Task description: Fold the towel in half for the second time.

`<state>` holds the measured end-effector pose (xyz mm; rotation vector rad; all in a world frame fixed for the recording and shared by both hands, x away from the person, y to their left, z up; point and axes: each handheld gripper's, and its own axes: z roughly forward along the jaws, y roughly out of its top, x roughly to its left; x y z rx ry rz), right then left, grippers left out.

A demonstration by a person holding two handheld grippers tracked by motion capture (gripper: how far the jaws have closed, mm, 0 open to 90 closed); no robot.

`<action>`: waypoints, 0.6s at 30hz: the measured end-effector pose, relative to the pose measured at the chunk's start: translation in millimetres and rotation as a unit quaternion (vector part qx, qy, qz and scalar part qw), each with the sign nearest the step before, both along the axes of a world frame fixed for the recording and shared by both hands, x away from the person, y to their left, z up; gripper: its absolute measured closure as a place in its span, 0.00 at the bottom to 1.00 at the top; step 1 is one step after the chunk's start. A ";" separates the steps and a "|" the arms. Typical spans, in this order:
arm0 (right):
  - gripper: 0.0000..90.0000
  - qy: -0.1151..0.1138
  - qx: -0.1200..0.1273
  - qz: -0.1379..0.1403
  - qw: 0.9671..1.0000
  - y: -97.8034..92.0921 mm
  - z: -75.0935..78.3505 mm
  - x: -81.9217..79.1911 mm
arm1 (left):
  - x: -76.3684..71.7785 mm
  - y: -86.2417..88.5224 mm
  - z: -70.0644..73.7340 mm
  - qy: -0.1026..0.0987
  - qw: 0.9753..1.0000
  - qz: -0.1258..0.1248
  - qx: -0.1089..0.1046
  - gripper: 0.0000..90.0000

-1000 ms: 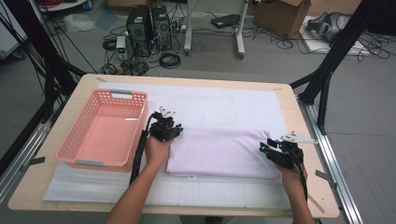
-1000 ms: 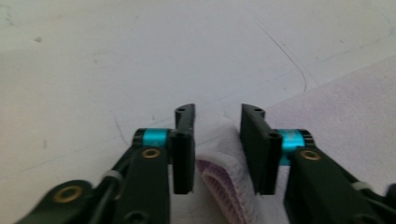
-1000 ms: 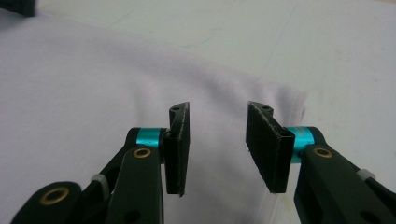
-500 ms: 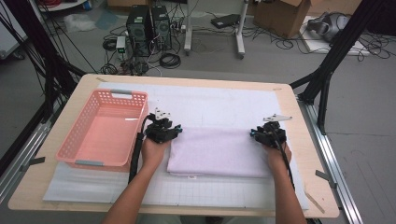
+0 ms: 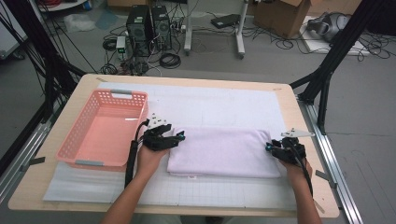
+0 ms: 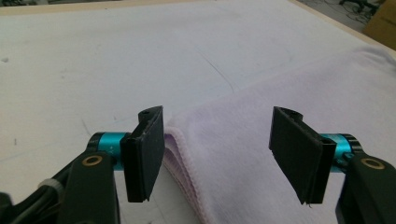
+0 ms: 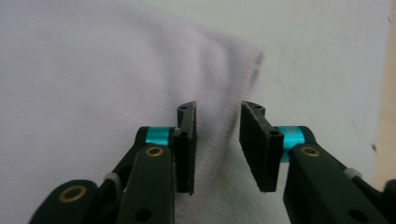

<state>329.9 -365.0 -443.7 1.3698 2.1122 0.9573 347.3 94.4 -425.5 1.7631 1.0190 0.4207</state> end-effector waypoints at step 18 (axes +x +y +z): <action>0.30 -0.085 0.057 0.009 0.995 -0.3 22.5 -57.6 | -39.2 8.8 0.3 -0.033 0.997 -0.061 -0.037 0.23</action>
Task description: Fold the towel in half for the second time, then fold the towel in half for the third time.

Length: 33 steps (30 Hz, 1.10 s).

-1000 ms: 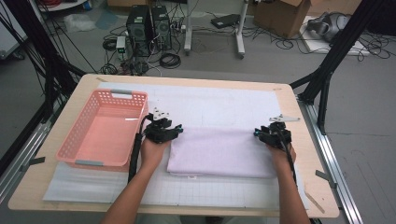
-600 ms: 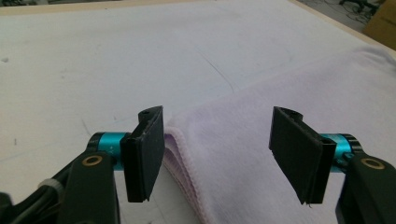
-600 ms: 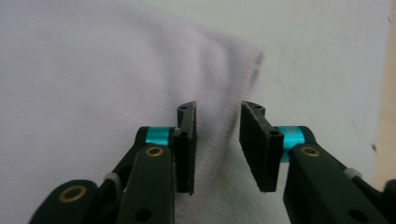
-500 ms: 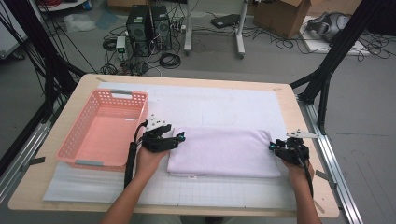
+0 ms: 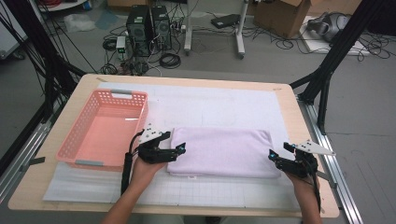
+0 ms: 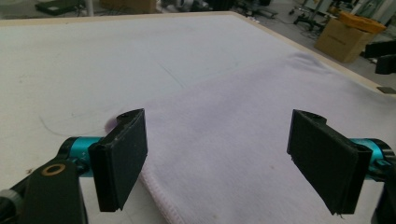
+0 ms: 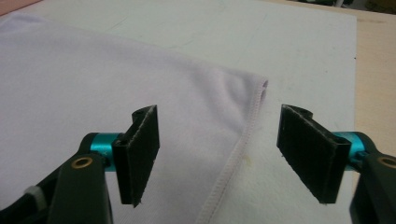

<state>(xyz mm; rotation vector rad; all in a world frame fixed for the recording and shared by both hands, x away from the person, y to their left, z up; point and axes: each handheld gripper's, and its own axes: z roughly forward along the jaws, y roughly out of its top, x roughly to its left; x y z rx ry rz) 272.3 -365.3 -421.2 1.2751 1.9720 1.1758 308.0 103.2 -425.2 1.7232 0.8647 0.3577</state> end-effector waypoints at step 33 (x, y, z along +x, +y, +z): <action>0.22 -0.017 0.006 -0.002 1.000 -3.6 -1.0 -7.5 | -15.2 3.2 -8.0 0.023 1.000 -0.001 0.015 0.26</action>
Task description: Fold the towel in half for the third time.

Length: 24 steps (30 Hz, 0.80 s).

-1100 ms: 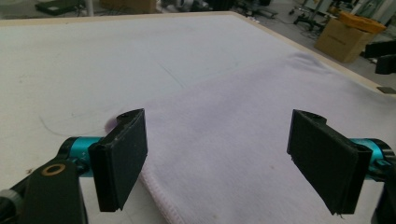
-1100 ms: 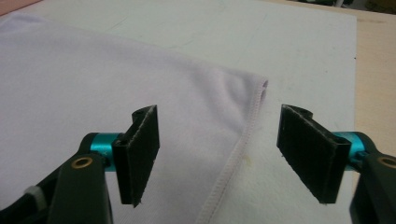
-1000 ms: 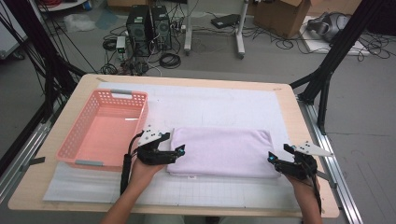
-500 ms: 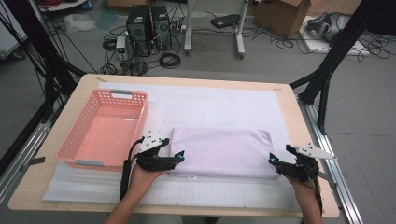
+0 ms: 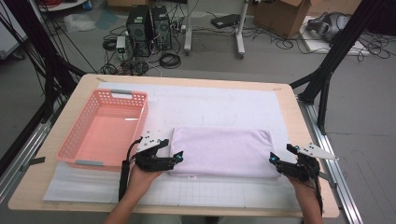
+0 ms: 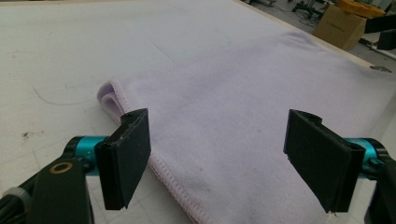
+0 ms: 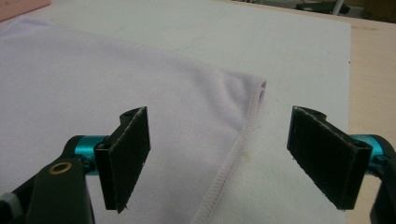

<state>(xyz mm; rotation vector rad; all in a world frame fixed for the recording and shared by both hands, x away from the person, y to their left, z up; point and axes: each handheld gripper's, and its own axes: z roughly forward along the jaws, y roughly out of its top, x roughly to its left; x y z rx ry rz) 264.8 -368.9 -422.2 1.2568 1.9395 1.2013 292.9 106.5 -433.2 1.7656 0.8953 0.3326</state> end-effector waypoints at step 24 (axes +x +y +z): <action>0.22 0.013 -0.002 0.025 1.000 10.3 -4.1 5.3 | -8.1 -7.2 -15.7 0.075 0.995 0.022 0.070 0.29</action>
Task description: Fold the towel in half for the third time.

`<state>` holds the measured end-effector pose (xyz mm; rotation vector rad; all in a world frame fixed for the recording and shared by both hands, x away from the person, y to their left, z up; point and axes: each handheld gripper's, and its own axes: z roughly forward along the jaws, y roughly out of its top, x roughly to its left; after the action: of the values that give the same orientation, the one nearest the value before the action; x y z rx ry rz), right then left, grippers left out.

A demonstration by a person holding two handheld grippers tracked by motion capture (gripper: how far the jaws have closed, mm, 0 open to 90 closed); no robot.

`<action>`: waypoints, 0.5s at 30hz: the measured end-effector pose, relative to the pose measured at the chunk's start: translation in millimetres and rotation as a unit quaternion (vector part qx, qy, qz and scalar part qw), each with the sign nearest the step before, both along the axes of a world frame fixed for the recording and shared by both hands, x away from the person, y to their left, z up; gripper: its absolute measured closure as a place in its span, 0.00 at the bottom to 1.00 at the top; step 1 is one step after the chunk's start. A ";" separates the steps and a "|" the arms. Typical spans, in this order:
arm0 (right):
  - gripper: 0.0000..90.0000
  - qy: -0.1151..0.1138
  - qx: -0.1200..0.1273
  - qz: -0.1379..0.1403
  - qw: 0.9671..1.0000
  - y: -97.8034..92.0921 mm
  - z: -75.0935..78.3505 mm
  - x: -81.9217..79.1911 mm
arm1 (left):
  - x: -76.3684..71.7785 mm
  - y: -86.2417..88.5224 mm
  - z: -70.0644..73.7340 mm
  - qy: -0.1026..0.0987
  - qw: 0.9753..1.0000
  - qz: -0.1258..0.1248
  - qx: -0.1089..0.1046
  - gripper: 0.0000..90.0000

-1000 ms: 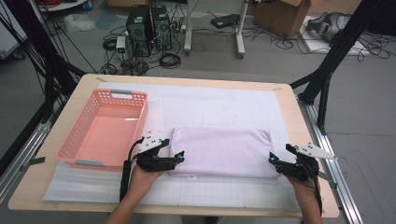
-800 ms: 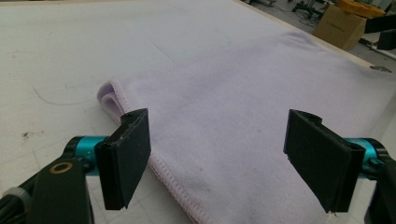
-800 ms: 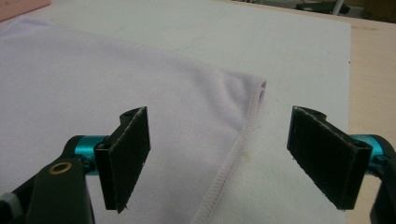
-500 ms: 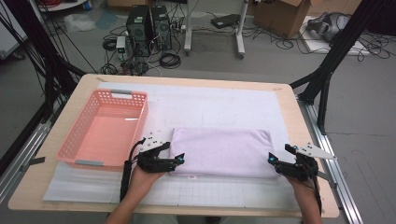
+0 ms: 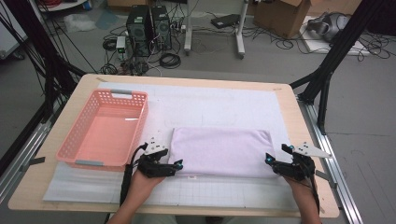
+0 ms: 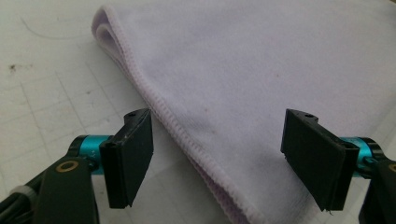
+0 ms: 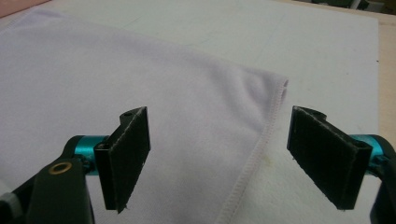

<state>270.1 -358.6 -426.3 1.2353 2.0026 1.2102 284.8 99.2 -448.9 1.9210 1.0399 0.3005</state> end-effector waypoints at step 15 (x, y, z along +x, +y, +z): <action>0.22 0.003 -0.006 0.025 1.000 16.4 -1.0 8.4 | -7.9 -8.9 -2.8 -0.005 1.000 -0.008 0.030 0.50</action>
<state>278.5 -342.2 -427.3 1.1906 2.0528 1.2171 276.9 90.3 -451.7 1.9790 1.0196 0.3349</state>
